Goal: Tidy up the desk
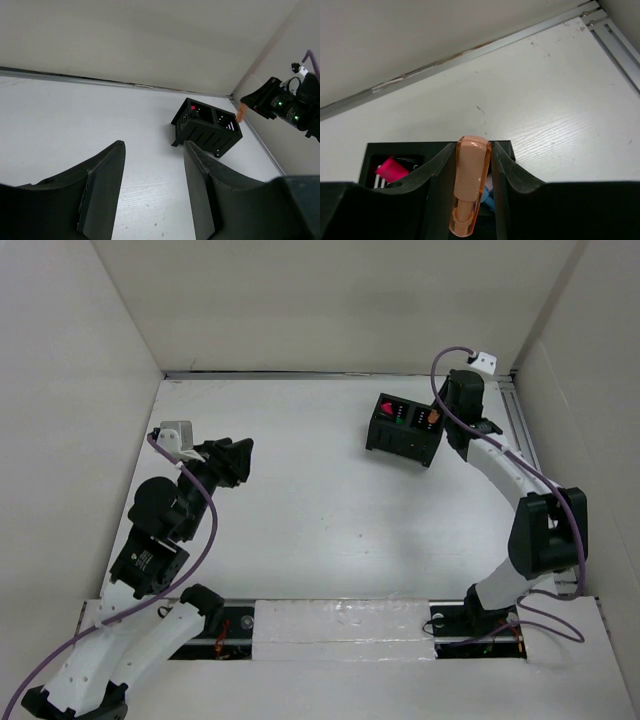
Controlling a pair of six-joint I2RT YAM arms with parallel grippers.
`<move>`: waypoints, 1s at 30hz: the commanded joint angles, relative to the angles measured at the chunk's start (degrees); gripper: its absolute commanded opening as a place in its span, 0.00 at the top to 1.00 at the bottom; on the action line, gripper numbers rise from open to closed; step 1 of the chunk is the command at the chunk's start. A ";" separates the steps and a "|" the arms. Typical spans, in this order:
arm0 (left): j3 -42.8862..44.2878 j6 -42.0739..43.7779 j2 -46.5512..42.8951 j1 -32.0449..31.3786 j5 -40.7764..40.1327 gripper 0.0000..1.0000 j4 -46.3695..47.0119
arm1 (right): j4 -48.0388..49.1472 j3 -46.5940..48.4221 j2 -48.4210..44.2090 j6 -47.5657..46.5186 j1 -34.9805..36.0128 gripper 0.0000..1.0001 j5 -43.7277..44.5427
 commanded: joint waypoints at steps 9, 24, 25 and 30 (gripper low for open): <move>0.08 0.86 0.61 0.23 1.39 0.53 2.16 | 3.22 4.05 4.16 -1.97 -0.90 0.68 -0.46; -0.62 1.57 -1.15 0.23 2.44 0.52 2.95 | 0.92 3.62 -2.59 -2.06 4.81 0.44 -4.40; -0.36 1.48 -0.97 0.23 2.53 0.52 2.87 | 1.45 2.66 -6.00 -1.63 5.60 0.45 -5.72; -0.27 1.39 -0.71 0.23 3.50 0.48 2.69 | 8.39 -6.83 -16.04 -1.18 13.75 0.83 -15.82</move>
